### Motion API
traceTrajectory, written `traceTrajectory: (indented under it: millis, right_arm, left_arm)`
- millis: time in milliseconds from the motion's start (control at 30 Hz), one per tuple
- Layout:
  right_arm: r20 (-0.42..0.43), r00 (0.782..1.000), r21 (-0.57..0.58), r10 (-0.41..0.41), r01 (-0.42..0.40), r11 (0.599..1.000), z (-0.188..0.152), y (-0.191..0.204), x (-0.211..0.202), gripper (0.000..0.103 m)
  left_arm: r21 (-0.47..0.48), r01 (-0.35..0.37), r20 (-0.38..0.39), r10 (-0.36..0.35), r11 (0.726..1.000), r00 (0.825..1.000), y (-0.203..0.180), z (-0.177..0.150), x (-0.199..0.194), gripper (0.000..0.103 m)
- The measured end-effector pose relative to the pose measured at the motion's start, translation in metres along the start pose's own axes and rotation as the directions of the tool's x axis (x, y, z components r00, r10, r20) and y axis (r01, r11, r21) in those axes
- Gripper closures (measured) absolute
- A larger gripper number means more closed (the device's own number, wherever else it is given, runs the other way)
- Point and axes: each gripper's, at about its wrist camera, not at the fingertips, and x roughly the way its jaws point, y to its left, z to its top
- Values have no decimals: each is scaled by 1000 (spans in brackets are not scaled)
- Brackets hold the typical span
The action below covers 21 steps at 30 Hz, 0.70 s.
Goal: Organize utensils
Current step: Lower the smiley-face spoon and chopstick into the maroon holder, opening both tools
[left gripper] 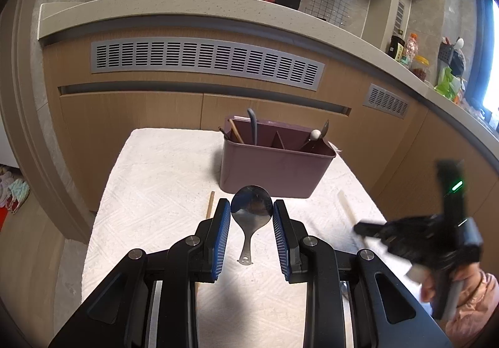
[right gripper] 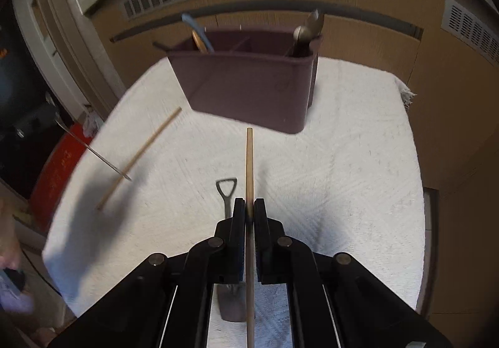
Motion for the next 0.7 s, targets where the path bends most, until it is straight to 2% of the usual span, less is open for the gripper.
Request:
traceTrajectory:
  millis: [100, 233, 300, 400, 500, 600, 667, 700]
  right_arm:
    - [114, 993, 33, 30, -34, 999, 10, -4, -39, 98]
    - [219, 975, 56, 48, -61, 997, 21, -4, -73, 98]
    - [258, 965, 63, 50, -68, 996, 27, -5, -84, 98]
    - [354, 935, 50, 27, -48, 998, 52, -1, -106, 98]
    - [497, 867, 47, -14, -11, 999, 85, 3, -127, 98]
    - [621, 781, 61, -72, 44, 997, 118, 5, -135, 98]
    - [653, 751, 70, -93, 63, 996, 137, 3, -128, 98]
    - [660, 744, 75, -104, 72, 995, 145, 3, -122, 98]
  left_arm:
    - [8, 6, 4, -6, 1000, 1000, -5, 3, 0, 74]
    - [14, 23, 12, -24, 1000, 1000, -10, 11, -1, 74]
    - [10, 54, 20, -55, 998, 998, -12, 25, -2, 74]
    - [20, 104, 59, -105, 994, 993, -16, 58, -7, 74]
    - [51, 129, 120, -135, 990, 984, -23, 97, -10, 74]
    - [82, 127, 167, -139, 989, 976, -30, 128, -5, 74]
    - [95, 125, 187, -141, 988, 972, -31, 144, 5, 74]
    - [98, 127, 191, -144, 987, 971, -31, 149, 10, 74]
